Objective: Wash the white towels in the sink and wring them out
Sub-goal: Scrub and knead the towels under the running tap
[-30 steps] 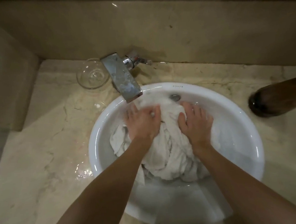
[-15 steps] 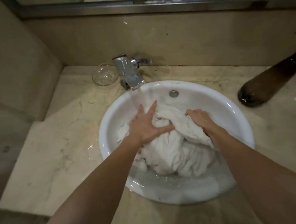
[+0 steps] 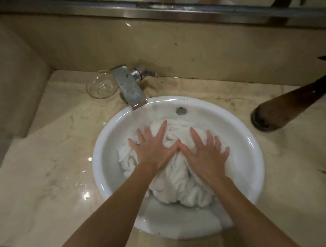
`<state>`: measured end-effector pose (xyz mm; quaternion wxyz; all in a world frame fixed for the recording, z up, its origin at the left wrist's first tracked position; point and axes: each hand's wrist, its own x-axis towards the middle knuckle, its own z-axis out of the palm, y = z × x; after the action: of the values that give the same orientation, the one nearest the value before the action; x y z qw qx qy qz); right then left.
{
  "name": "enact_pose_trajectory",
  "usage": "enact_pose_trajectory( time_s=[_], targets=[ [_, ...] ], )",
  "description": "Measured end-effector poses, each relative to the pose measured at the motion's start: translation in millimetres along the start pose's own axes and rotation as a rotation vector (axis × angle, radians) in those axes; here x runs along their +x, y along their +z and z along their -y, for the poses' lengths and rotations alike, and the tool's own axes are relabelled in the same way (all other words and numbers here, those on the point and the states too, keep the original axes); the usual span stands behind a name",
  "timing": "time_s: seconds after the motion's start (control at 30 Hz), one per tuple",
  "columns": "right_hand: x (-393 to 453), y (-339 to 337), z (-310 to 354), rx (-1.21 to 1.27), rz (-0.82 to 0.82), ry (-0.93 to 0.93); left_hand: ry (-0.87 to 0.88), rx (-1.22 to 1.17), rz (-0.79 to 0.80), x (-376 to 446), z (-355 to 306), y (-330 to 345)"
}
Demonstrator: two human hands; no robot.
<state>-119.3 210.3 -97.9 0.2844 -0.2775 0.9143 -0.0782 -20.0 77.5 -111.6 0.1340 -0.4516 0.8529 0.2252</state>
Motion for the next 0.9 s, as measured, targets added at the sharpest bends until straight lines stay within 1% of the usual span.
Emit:
enact_pose_trajectory(
  time_s=[0.07,0.13,0.2,0.27,0.37,0.5,0.57,0.63,0.7,0.77,0.83,0.9],
  targets=[
    [6.9,10.4,3.6,-0.036,-0.058,-0.006,0.006,0.036,0.01,7.1,-1.9,0.1],
    [17.5,15.1,1.1,-0.068,-0.109,-0.005,-0.008,0.012,0.017,13.3,-5.1,0.5],
    [30.6,15.3,-0.3,-0.085,-0.124,-0.015,-0.033,-0.036,0.044,22.8,-9.0,0.6],
    [41.3,16.4,0.0,-0.093,-0.125,-0.025,-0.049,-0.072,0.022,32.7,-13.8,-1.4],
    [54.7,15.7,-0.7,-0.096,-0.175,-0.03,-0.077,-0.17,-0.054,44.4,-17.7,-4.8],
    [69.3,11.5,2.5,-0.056,-0.186,-0.036,-0.107,-0.239,-0.126,52.8,-17.9,-4.9],
    [75.2,12.5,1.3,-0.065,-0.253,-0.067,-0.105,-0.324,-0.209,52.7,-14.9,-4.7],
    [76.3,14.4,0.4,-0.052,-0.303,-0.084,-0.08,-0.444,-0.32,48.7,-8.6,-4.3],
    [73.4,18.4,-3.1,-0.063,-0.296,-0.097,-0.015,-0.491,-0.37,37.3,-1.1,-2.4],
    [61.2,21.5,-6.6,-0.067,-0.311,-0.11,0.027,-0.432,-0.353,19.7,8.5,4.2],
    [34.0,21.5,-7.5,-0.002,-0.372,-0.146,0.013,-0.341,-0.287,-3.4,20.9,14.6],
    [2.3,33.0,-8.8,0.022,-0.379,-0.301,-0.005,-0.335,-0.247,-22.3,32.7,23.1]
  ],
)
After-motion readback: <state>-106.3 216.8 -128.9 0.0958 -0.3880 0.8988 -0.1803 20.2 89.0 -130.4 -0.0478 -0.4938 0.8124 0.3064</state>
